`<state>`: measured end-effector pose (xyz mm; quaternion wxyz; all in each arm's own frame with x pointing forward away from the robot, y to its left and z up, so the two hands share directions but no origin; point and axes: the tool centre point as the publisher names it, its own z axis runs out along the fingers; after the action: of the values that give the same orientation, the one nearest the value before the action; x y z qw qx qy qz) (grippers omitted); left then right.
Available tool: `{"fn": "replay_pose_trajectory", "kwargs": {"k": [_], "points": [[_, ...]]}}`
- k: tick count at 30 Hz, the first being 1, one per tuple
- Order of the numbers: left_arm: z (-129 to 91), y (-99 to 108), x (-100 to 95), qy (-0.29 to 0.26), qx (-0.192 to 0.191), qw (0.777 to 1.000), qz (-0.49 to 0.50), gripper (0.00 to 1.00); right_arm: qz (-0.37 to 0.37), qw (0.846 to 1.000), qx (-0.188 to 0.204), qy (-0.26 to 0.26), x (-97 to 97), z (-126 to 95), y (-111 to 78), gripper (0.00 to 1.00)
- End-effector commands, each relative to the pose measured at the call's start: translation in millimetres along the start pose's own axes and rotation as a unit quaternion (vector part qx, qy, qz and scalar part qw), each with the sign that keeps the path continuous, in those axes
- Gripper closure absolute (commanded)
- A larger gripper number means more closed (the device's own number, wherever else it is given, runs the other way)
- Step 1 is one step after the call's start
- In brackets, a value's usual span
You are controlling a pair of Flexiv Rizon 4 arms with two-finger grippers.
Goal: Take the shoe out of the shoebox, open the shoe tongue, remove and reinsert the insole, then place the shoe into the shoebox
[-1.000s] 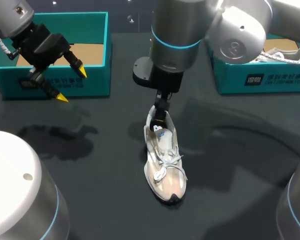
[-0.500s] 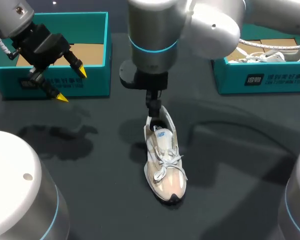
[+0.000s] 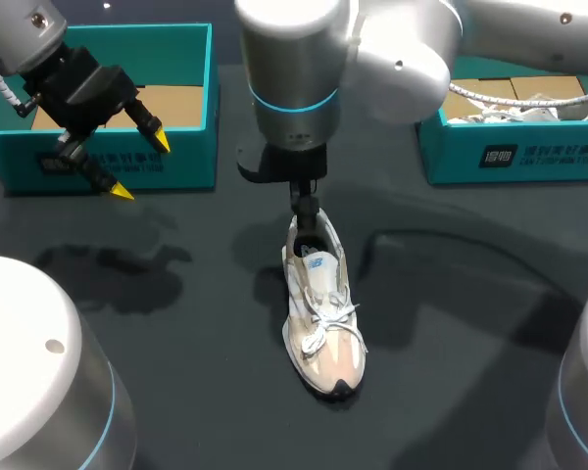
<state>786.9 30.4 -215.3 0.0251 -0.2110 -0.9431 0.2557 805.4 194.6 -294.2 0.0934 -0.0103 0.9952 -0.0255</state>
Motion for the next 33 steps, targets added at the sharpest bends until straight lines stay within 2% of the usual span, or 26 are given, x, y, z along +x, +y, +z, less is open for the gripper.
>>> {"fn": "replay_pose_trajectory", "kwargs": {"k": [1, 26, 33], "points": [[-0.1, 0.1, 0.7, 0.000, -0.001, 1.000, 0.000, 0.00, -0.006, 1.000, -0.006, 0.005, -2.3, 13.2, -4.6, 0.00], [-0.1, 0.1, 0.7, 0.000, -0.001, 1.000, 0.000, 0.00, -0.018, 0.999, -0.021, 0.033, -12.4, 58.8, 3.3, 0.00], [-0.1, 0.1, 0.7, 0.000, -0.001, 1.000, 0.000, 0.00, -0.020, 0.998, -0.025, 0.046, -15.1, 70.8, 3.9, 0.06]]}}
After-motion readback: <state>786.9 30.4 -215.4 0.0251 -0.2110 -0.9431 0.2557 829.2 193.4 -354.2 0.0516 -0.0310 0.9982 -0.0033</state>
